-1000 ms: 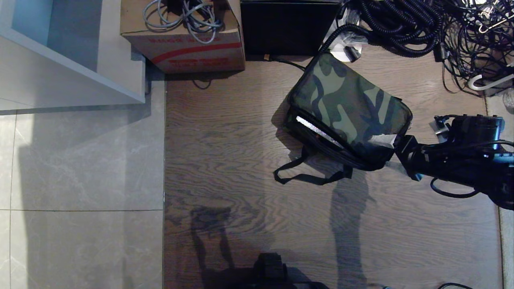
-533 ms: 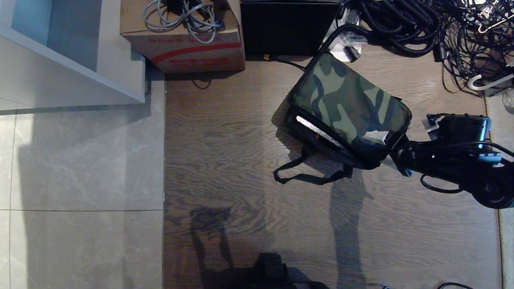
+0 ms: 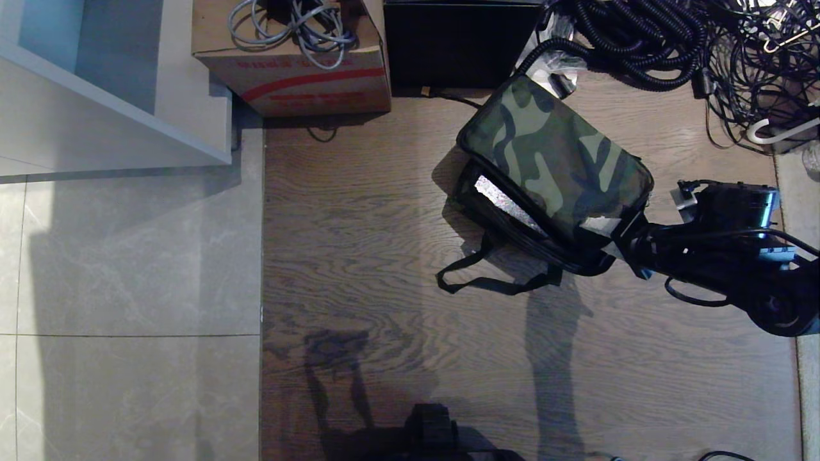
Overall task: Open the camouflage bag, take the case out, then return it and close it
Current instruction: Open the top of the storage box
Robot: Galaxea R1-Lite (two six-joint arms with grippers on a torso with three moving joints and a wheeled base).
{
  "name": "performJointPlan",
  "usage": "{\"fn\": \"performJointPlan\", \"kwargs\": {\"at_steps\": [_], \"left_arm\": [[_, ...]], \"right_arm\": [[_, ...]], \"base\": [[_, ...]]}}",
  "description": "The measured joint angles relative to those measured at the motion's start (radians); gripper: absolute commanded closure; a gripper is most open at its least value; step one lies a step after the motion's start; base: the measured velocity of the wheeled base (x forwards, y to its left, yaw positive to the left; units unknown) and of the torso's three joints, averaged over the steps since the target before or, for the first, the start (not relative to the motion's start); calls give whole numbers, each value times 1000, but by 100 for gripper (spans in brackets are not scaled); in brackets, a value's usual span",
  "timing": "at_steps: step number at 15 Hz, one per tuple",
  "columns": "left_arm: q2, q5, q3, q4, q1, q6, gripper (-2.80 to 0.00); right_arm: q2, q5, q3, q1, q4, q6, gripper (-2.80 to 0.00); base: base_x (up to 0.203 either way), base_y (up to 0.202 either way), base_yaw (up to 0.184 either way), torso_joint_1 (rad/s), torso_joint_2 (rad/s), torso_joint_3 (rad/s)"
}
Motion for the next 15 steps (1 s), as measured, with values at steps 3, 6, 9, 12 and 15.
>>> {"fn": "performJointPlan", "kwargs": {"at_steps": [3,6,9,12,15], "left_arm": [[0,0,0,0,0,1,0],[0,0,0,0,0,0,0],[0,0,0,0,0,1,0],[0,0,0,0,0,0,0],[0,0,0,0,0,1,0]], "right_arm": [[-36,-1,15,0,0,-2,0],[-76,-5,28,-5,-7,-3,0],[-120,-10,22,-56,-3,-4,0],[-144,-9,-38,-128,-9,-7,0],[-143,-10,-135,-176,-7,-8,0]], "base": [[0,0,0,0,0,0],[0,0,0,0,0,0],[0,0,0,0,0,0],[0,0,0,0,0,0],[0,0,0,0,0,0]]}}
